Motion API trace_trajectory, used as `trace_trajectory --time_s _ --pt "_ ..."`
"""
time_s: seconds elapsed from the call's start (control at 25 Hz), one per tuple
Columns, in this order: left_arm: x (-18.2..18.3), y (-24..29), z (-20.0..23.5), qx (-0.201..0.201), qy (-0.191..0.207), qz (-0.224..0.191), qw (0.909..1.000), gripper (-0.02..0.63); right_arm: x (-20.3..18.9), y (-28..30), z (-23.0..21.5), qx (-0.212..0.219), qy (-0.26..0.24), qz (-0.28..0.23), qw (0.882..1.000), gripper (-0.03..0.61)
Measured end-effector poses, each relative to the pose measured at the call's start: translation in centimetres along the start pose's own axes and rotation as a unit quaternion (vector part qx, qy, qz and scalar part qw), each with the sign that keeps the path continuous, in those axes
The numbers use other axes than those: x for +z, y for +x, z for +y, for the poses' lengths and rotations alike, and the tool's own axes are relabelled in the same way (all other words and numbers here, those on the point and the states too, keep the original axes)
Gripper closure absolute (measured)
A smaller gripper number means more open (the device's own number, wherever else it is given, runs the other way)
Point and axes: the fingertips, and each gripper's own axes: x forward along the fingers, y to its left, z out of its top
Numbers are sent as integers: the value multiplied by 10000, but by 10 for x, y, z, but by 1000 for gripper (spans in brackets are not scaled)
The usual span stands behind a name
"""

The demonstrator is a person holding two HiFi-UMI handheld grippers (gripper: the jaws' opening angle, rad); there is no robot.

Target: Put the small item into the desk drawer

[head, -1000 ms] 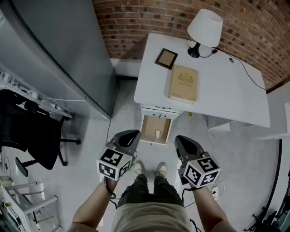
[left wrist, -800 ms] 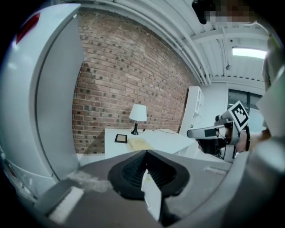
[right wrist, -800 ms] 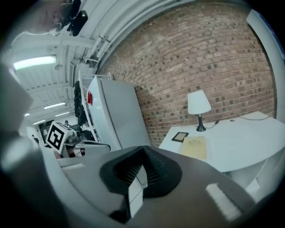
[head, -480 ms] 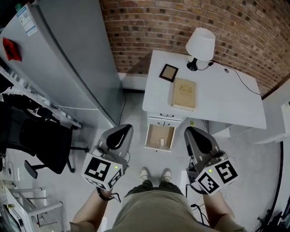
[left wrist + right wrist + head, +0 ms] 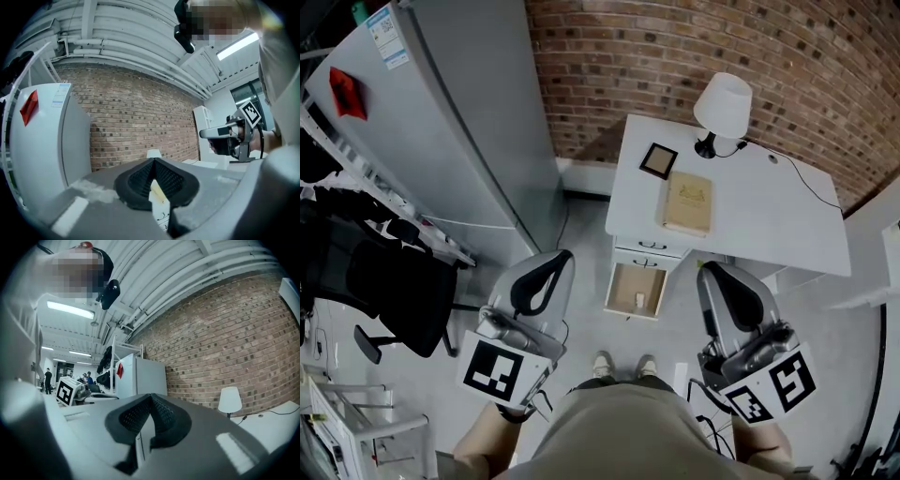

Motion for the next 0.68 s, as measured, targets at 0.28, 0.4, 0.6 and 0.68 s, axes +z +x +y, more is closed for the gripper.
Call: trace_trajectory --time_s 0.28,0.4,0.6,0.68 --pt "3 -2 1 -46 28 44 10000 612 -5 5 1 -1 51 67 10000 575" --pt "-2 -3 -1 -89 -49 105 9999 612 -8 8 1 -63 -72 113 9999 575" --pt "-9 -3 4 34 -203 225 9995 612 -14 16 2 12 3 129 9999 575" --pt "-10 -2 5 52 -187 235 9995 612 -16 18 1 20 66 143 9999 575"
